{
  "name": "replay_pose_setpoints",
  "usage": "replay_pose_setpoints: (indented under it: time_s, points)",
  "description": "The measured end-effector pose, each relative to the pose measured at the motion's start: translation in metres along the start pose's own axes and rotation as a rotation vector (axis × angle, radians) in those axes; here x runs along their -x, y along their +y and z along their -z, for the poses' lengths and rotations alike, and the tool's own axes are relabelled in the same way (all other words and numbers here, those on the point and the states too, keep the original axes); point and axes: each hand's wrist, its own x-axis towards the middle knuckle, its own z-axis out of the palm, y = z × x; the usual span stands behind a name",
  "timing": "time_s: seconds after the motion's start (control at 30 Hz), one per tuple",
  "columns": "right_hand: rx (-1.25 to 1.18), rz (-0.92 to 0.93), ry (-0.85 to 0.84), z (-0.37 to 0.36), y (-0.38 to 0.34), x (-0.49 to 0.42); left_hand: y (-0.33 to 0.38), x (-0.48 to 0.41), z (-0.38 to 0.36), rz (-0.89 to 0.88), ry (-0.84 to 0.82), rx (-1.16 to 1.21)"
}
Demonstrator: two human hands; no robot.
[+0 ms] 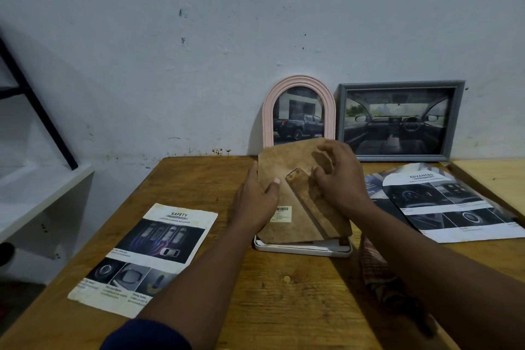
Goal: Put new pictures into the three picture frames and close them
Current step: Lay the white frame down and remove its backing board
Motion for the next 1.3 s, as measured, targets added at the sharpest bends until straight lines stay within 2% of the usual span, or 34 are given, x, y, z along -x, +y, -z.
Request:
replay_pose_setpoints:
  time_s: [0.17, 0.33, 0.63, 0.77, 0.93, 1.07, 1.3]
  points:
    - [0.068, 0.082, 0.025, 0.006, -0.015, -0.005, 0.018, 0.009, 0.010, -0.026, 0.047, 0.058]
    - [0.057, 0.043, -0.007, 0.019, -0.029, 0.001, 0.033, 0.017, 0.024, -0.124, 0.122, 0.015]
    - [0.098, -0.036, -0.274, 0.049, -0.041, 0.013, 0.049, 0.036, 0.025, -0.198, 0.123, 0.006]
    - [0.210, -0.004, -0.266, 0.075, -0.028, 0.006, 0.064, 0.037, -0.004, -0.216, 0.062, 0.034]
    - [0.347, 0.046, -0.170, 0.112, 0.006, -0.018, 0.091, 0.022, -0.055, -0.307, -0.041, -0.048]
    - [0.361, 0.098, -0.088, 0.124, 0.031, -0.033, 0.103, 0.007, -0.089, -0.352, -0.096, -0.143]
    - [0.345, 0.004, -0.175, 0.128, 0.086, -0.035, 0.078, 0.001, -0.127, -0.354, -0.225, -0.257]
